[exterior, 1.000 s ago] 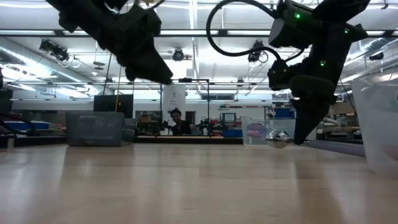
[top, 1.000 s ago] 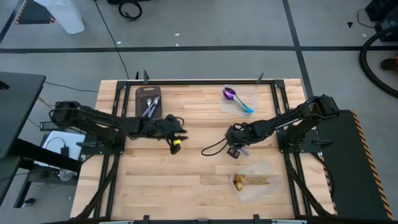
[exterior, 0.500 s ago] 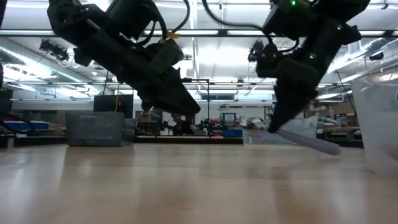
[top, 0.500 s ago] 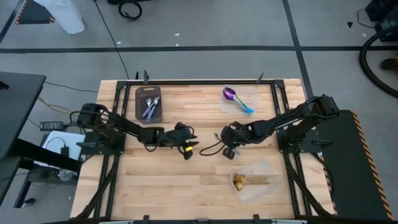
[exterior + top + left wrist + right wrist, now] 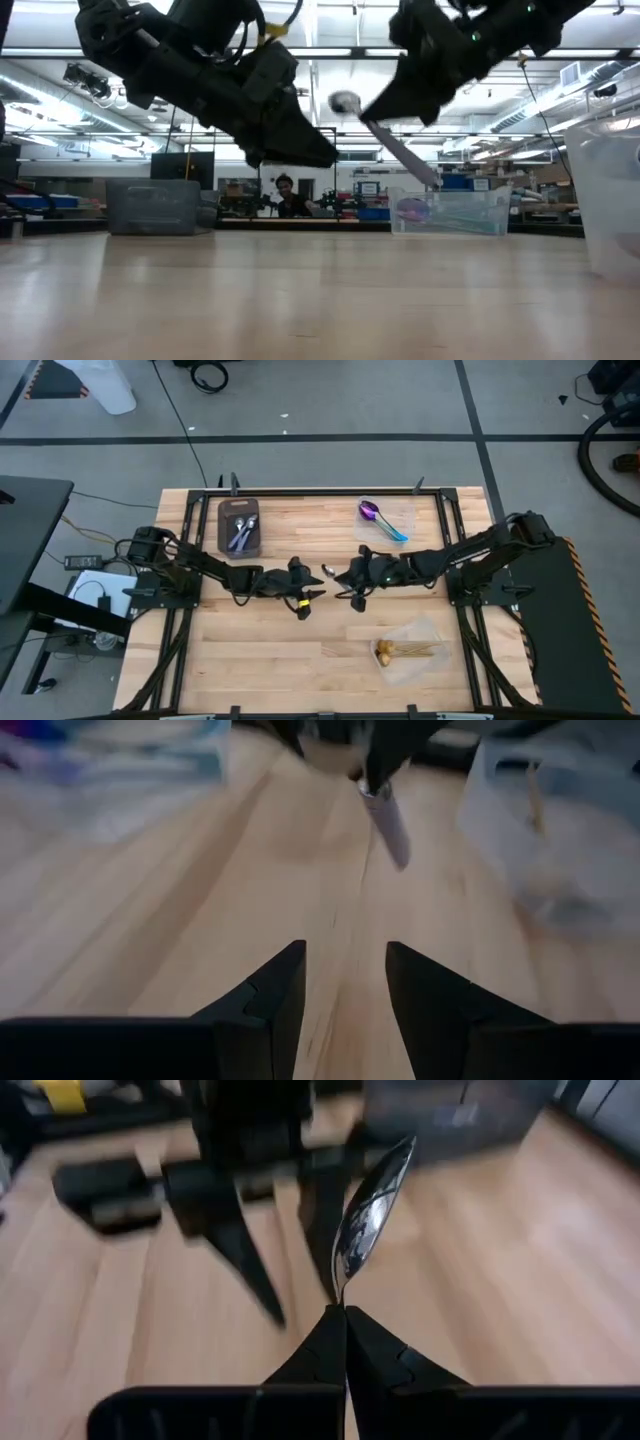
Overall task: Sort silverware by color (type)
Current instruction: Put the purple spoon into the black bin
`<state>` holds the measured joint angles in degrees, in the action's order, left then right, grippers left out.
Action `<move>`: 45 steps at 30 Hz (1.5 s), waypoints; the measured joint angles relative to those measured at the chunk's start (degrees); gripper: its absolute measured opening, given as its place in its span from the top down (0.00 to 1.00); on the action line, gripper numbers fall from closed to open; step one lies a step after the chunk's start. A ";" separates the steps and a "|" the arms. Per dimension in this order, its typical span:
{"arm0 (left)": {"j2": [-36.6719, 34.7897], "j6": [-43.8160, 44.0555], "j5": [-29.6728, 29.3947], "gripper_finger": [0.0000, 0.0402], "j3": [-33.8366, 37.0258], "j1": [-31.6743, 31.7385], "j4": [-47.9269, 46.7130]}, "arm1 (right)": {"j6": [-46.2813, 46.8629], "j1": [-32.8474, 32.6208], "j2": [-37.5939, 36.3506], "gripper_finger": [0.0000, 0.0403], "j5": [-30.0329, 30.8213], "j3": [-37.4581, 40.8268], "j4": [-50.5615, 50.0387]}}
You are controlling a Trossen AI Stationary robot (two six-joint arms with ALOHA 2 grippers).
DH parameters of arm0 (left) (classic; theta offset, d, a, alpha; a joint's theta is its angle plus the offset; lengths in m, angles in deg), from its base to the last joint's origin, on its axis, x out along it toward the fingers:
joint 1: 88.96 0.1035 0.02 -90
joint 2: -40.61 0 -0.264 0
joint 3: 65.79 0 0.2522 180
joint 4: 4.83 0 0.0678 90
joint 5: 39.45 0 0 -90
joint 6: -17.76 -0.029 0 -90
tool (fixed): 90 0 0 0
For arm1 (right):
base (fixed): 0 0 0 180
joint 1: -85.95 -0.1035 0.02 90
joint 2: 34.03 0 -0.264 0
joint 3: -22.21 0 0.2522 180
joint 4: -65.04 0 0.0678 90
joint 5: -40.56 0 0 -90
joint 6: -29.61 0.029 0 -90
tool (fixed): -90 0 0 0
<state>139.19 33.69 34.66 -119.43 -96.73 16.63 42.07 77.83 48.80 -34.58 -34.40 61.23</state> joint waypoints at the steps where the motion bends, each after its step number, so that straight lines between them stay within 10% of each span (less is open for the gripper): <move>1: 0.00 -0.63 0.05 0.63 0.00 0.01 1.33 | -1.06 -0.26 -0.70 0.98 0.87 0.00 1.07; 30: -0.09 -7.52 4.85 0.64 0.00 0.09 25.56 | -18.13 -2.80 -2.31 0.98 0.99 -0.02 26.90; 45: -0.08 -7.18 4.58 0.91 0.00 0.25 27.06 | -18.71 -2.80 -2.30 0.98 0.44 -0.02 28.12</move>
<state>139.11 26.51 39.24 -119.43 -96.48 43.69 23.35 75.03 46.50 -34.14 -34.43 89.34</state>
